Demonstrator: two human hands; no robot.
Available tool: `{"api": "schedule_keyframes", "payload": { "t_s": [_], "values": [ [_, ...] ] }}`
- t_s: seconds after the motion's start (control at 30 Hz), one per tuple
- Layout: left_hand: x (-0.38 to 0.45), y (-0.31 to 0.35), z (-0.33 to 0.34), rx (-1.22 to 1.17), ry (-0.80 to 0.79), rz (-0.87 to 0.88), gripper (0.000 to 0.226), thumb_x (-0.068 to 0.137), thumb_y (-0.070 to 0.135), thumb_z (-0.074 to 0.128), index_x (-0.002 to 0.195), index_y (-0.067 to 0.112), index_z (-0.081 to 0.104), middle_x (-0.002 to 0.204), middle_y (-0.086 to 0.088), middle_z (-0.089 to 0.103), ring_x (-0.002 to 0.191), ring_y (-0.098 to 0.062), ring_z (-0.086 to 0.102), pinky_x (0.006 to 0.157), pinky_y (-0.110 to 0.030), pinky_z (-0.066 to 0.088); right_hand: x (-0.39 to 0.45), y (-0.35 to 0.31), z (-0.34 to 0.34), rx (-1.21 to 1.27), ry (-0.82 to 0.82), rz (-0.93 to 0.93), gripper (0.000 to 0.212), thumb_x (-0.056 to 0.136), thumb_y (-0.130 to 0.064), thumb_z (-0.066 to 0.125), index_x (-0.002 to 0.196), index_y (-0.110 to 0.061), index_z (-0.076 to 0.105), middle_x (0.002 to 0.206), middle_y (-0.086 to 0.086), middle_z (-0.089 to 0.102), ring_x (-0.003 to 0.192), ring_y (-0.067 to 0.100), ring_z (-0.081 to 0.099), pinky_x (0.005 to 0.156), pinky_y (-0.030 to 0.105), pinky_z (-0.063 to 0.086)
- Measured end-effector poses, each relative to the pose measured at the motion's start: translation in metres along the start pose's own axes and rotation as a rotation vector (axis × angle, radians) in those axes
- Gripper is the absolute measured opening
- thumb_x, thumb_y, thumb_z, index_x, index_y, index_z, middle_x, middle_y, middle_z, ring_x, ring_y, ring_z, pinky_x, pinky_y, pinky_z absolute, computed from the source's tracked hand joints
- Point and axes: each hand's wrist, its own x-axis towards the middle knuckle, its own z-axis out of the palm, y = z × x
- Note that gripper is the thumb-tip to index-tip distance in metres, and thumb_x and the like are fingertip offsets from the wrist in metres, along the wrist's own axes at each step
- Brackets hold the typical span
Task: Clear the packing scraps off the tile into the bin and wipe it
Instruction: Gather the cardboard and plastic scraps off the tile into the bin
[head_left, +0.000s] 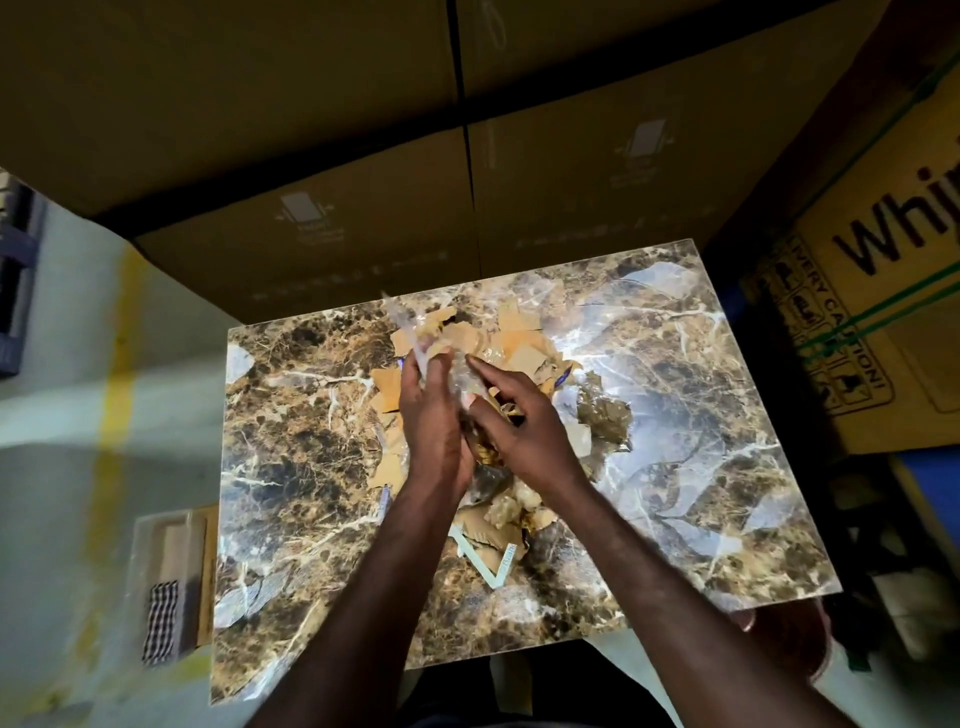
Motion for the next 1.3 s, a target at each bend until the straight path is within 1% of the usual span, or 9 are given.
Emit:
{"api": "schedule_keyframes", "payload": {
  "t_s": [0.2, 0.33, 0.43, 0.53, 0.63, 0.77, 0.93, 1.13, 1.3],
  "values": [
    [-0.049, -0.005, 0.033, 0.169, 0.045, 0.02, 0.028, 0.115, 0.044, 0.035, 0.123, 0.048, 0.062, 0.174, -0.005, 0.027, 0.15, -0.029, 0.044, 0.092, -0.025, 0.049, -0.047, 0.007, -0.006, 0.249, 0.256, 0.179, 0.056, 0.097, -0.079, 0.046, 0.145, -0.05, 0.053, 0.146, -0.026, 0.056, 0.123, -0.008, 0.057, 0.1, 0.029, 0.048],
    [-0.092, -0.017, 0.046, 0.382, -0.109, 0.149, 0.034, 0.115, 0.04, 0.04, 0.147, 0.044, 0.049, 0.161, -0.005, 0.049, 0.095, 0.002, 0.075, 0.063, -0.03, 0.059, -0.067, 0.013, -0.028, 0.564, 0.364, 0.383, 0.052, 0.099, -0.074, 0.052, 0.135, -0.039, 0.063, 0.134, -0.01, 0.071, 0.118, 0.015, 0.07, 0.105, 0.045, 0.054],
    [-0.124, -0.029, 0.055, 0.478, -0.406, 0.352, 0.057, 0.112, 0.045, 0.04, 0.166, 0.048, 0.022, 0.168, 0.034, 0.028, 0.146, -0.002, 0.049, 0.107, -0.035, 0.056, -0.087, 0.007, -0.057, 0.777, 0.389, 0.386, 0.036, 0.112, -0.039, 0.047, 0.125, -0.019, 0.074, 0.116, 0.006, 0.08, 0.111, 0.025, 0.074, 0.096, 0.042, 0.053],
    [-0.146, -0.043, 0.065, 0.502, -0.569, 0.352, 0.056, 0.116, 0.028, 0.04, 0.168, 0.04, 0.023, 0.165, 0.04, 0.027, 0.155, 0.001, 0.032, 0.123, -0.03, 0.04, -0.11, 0.008, -0.082, 0.772, 0.504, 0.346, 0.04, 0.113, -0.039, 0.042, 0.126, -0.018, 0.074, 0.118, 0.01, 0.079, 0.114, 0.028, 0.073, 0.092, 0.041, 0.052],
    [-0.168, -0.052, 0.074, 0.539, -0.647, 0.287, 0.056, 0.115, 0.01, 0.038, 0.163, 0.039, 0.035, 0.151, 0.021, 0.058, 0.135, 0.004, 0.054, 0.113, -0.017, 0.041, -0.131, 0.012, -0.097, 0.732, 0.652, 0.277, 0.031, 0.113, -0.044, 0.044, 0.12, -0.038, 0.073, 0.13, 0.003, 0.075, 0.115, 0.023, 0.075, 0.09, 0.038, 0.06],
    [-0.19, -0.07, 0.083, 0.554, -0.673, 0.144, 0.056, 0.118, 0.022, 0.029, 0.154, 0.064, 0.038, 0.129, -0.023, 0.065, 0.104, -0.036, 0.062, 0.102, -0.055, 0.051, -0.166, 0.02, -0.11, 0.651, 0.781, 0.135, 0.025, 0.112, -0.048, 0.047, 0.119, -0.047, 0.071, 0.126, -0.026, 0.067, 0.117, -0.013, 0.063, 0.097, 0.018, 0.055],
    [-0.205, -0.124, 0.093, 0.639, -0.862, -0.023, 0.049, 0.118, 0.033, 0.029, 0.153, 0.067, 0.038, 0.077, 0.005, 0.057, 0.077, -0.017, 0.059, 0.085, -0.044, 0.059, -0.205, 0.056, -0.131, 0.718, 0.944, 0.079, 0.045, 0.087, -0.062, 0.078, 0.125, -0.039, 0.073, 0.138, -0.014, 0.07, 0.135, 0.011, 0.061, 0.119, 0.053, 0.045],
    [-0.246, -0.205, 0.115, 0.525, -1.003, -0.439, 0.051, 0.111, 0.027, 0.037, 0.156, 0.047, 0.049, 0.118, -0.013, 0.072, 0.111, -0.034, 0.065, 0.115, -0.062, 0.045, -0.257, 0.114, -0.18, 0.962, 1.131, 0.049, 0.035, 0.103, -0.015, 0.068, 0.134, 0.002, 0.063, 0.129, 0.025, 0.072, 0.121, 0.047, 0.068, 0.097, 0.054, 0.061],
    [-0.306, -0.269, 0.128, 0.572, -0.914, -0.587, 0.042, 0.105, 0.043, 0.053, 0.126, 0.014, 0.075, 0.126, -0.015, 0.076, 0.119, -0.036, 0.071, 0.111, -0.056, 0.052, -0.311, 0.168, -0.233, 0.867, 1.242, 0.063, 0.036, 0.09, -0.025, 0.082, 0.118, -0.006, 0.071, 0.126, 0.027, 0.071, 0.113, 0.046, 0.072, 0.089, 0.053, 0.064]
  ]
}}
